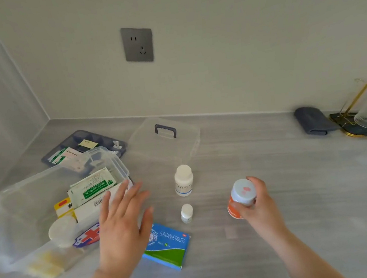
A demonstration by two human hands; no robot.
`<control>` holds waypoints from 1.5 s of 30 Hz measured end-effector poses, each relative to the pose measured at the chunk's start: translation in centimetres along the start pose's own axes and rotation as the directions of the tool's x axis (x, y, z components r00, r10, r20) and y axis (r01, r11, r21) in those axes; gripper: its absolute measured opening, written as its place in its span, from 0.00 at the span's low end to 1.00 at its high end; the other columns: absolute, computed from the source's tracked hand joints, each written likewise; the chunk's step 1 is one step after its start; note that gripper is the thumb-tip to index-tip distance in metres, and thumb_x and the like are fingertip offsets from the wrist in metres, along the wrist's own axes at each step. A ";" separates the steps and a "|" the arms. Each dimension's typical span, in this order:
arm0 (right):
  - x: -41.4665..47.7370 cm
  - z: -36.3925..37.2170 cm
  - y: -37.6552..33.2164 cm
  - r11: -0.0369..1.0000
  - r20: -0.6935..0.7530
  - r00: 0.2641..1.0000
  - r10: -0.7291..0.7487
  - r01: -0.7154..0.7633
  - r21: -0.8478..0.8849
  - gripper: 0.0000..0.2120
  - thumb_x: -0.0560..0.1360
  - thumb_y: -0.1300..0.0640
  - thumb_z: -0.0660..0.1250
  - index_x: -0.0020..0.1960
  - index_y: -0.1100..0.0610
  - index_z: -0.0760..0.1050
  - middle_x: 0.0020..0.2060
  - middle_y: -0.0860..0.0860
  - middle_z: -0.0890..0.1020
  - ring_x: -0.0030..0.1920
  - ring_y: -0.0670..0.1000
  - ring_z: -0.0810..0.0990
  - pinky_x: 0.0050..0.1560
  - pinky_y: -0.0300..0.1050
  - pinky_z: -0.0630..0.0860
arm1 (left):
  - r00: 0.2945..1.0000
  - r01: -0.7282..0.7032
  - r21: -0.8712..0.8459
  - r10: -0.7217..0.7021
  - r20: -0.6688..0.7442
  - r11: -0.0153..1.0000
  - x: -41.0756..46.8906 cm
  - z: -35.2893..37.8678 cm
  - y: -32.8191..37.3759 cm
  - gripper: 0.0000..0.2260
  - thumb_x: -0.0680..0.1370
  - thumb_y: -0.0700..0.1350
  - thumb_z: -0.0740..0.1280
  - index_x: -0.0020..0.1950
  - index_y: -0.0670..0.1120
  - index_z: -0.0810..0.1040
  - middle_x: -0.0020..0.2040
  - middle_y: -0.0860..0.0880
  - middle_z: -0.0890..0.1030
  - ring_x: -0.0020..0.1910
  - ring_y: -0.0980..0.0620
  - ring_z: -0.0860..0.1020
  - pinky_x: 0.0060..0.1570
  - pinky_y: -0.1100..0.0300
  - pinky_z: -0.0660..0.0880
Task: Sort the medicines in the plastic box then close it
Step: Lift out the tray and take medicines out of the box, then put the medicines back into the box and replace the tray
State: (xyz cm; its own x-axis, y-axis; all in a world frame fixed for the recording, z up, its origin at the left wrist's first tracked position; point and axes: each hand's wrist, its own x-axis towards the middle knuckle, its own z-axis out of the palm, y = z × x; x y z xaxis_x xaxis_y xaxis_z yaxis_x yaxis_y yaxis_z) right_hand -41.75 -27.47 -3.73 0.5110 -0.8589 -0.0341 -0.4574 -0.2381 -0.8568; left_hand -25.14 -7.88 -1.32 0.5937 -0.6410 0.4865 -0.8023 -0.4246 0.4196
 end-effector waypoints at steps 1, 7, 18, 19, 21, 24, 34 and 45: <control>0.3 0.3 0.1 1.000 0.001 1.000 -0.007 0.007 -0.001 0.29 0.67 0.64 0.71 0.64 0.54 0.64 0.46 0.48 0.74 0.44 0.51 0.73 0.41 0.36 0.65 | 0.999 0.038 0.039 -0.038 -0.013 0.998 0.1 -0.4 -0.7 0.26 0.78 0.56 0.47 0.50 0.40 0.78 0.55 0.40 0.80 0.62 0.47 0.67 0.66 0.55 0.53; 1.3 0.9 0.1 0.996 -0.011 0.999 -0.051 0.050 -0.069 0.30 0.65 0.64 0.73 0.64 0.57 0.64 0.48 0.48 0.72 0.46 0.51 0.72 0.47 0.41 0.67 | 0.995 0.091 0.273 -0.098 0.012 0.958 0.3 -1.1 -1.9 0.30 0.79 0.55 0.42 0.51 0.38 0.78 0.48 0.38 0.84 0.50 0.38 0.80 0.56 0.53 0.61; 0.4 0.8 0.4 0.989 -0.029 0.997 -0.078 0.074 -0.128 0.39 0.64 0.65 0.75 0.69 0.61 0.58 0.66 0.59 0.69 0.65 0.59 0.68 0.62 0.47 0.65 | 0.998 0.061 0.329 -0.058 -0.018 0.942 0.3 -0.7 -2.3 0.29 0.79 0.53 0.43 0.51 0.38 0.78 0.48 0.39 0.84 0.48 0.40 0.82 0.53 0.54 0.63; 0.0 0.7 0.2 0.979 -0.082 0.989 -0.125 0.109 -0.172 0.40 0.63 0.65 0.75 0.69 0.64 0.59 0.67 0.61 0.68 0.67 0.61 0.66 0.65 0.50 0.63 | 0.998 0.058 0.333 -0.056 -0.015 0.941 0.3 -0.7 -2.3 0.29 0.79 0.54 0.42 0.51 0.38 0.78 0.48 0.39 0.84 0.48 0.40 0.81 0.53 0.54 0.63; -0.7 0.8 -0.4 0.948 -0.213 0.945 -0.249 0.193 -0.253 0.36 0.63 0.62 0.75 0.66 0.68 0.62 0.64 0.67 0.69 0.65 0.65 0.65 0.65 0.57 0.62 | 0.998 0.060 0.339 -0.062 -0.004 0.939 0.2 -0.8 -2.2 0.29 0.79 0.54 0.42 0.51 0.38 0.78 0.48 0.39 0.84 0.48 0.40 0.81 0.53 0.54 0.63; -1.6 1.3 -1.4 0.875 -0.338 0.820 -0.462 0.359 -0.324 0.30 0.65 0.52 0.65 0.61 0.69 0.66 0.57 0.71 0.74 0.59 0.59 0.65 0.61 0.54 0.63 | 0.996 0.056 0.340 -0.075 0.044 0.939 0.1 -1.0 -2.1 0.29 0.78 0.54 0.42 0.52 0.38 0.78 0.49 0.39 0.83 0.49 0.40 0.81 0.54 0.54 0.63; -5.0 9.7 -2.5 0.720 0.669 0.685 -0.290 0.617 -0.319 0.32 0.69 0.45 0.65 0.69 0.54 0.59 0.72 0.51 0.60 0.72 0.49 0.55 0.71 0.42 0.54 | 0.988 0.147 0.104 -0.140 -0.071 0.984 -2.0 -3.4 -4.3 0.18 0.72 0.46 0.55 0.50 0.38 0.79 0.50 0.38 0.83 0.56 0.50 0.72 0.65 0.73 0.51; -5.1 12.4 -4.2 0.647 0.679 0.726 -0.106 0.569 -0.508 0.34 0.71 0.52 0.61 0.72 0.50 0.48 0.68 0.49 0.61 0.68 0.51 0.60 0.69 0.42 0.57 | 0.938 0.326 0.152 -0.299 -0.174 0.933 -2.2 -8.5 -11.3 0.19 0.70 0.49 0.54 0.42 0.38 0.81 0.44 0.38 0.84 0.50 0.37 0.79 0.53 0.40 0.71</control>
State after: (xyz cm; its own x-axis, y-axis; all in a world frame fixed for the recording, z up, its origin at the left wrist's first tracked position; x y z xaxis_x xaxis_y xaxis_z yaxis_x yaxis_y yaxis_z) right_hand -33.39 -16.44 -6.38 0.9138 -0.2905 -0.2838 -0.3746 -0.8728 -0.3127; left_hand -16.82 3.73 -0.63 0.8078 -0.3630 0.4645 -0.5649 -0.7019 0.4338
